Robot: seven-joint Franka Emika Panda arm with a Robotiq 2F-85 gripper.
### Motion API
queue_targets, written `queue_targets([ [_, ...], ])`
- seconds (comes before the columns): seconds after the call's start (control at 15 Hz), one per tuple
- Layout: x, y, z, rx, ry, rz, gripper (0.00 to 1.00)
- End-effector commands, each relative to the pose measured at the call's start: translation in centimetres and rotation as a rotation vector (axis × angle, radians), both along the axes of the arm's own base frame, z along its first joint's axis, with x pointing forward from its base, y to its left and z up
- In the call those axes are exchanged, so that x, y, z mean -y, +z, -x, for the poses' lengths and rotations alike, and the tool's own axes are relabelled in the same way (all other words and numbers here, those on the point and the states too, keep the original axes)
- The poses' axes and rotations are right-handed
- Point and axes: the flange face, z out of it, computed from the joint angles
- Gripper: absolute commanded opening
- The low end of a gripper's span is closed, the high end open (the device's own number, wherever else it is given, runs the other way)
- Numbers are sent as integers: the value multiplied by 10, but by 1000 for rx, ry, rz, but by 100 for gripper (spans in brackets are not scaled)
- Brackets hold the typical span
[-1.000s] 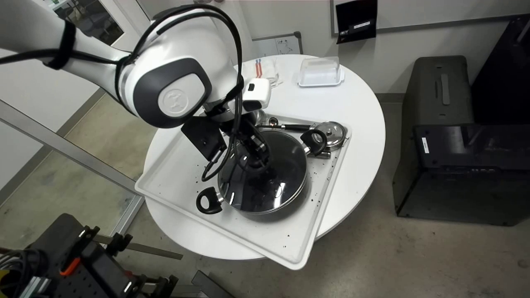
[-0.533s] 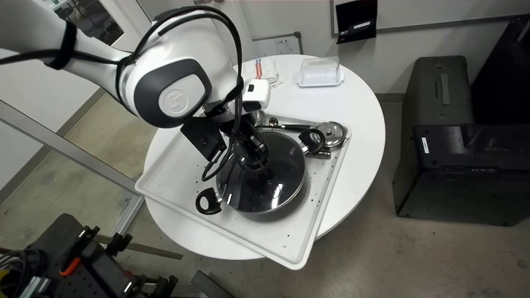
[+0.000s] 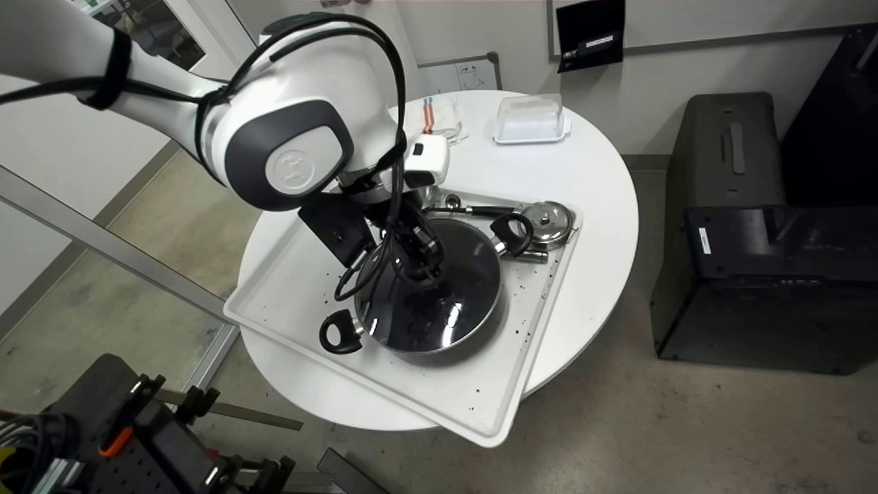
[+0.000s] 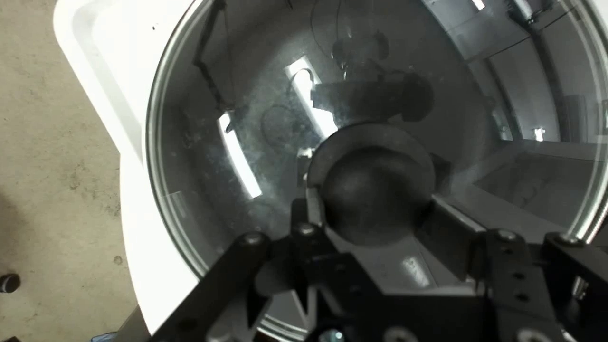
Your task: Put the lid on the pot
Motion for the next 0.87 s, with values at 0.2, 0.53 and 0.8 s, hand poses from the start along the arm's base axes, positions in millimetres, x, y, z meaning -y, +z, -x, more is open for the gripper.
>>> queue_targets([
  [0.2,-1,10,-7,-5,13,-44,96],
  [0.53,-7,19,1,-5,65,-48,100],
  [0.8,-13,28,9,-8,112,-52,100],
])
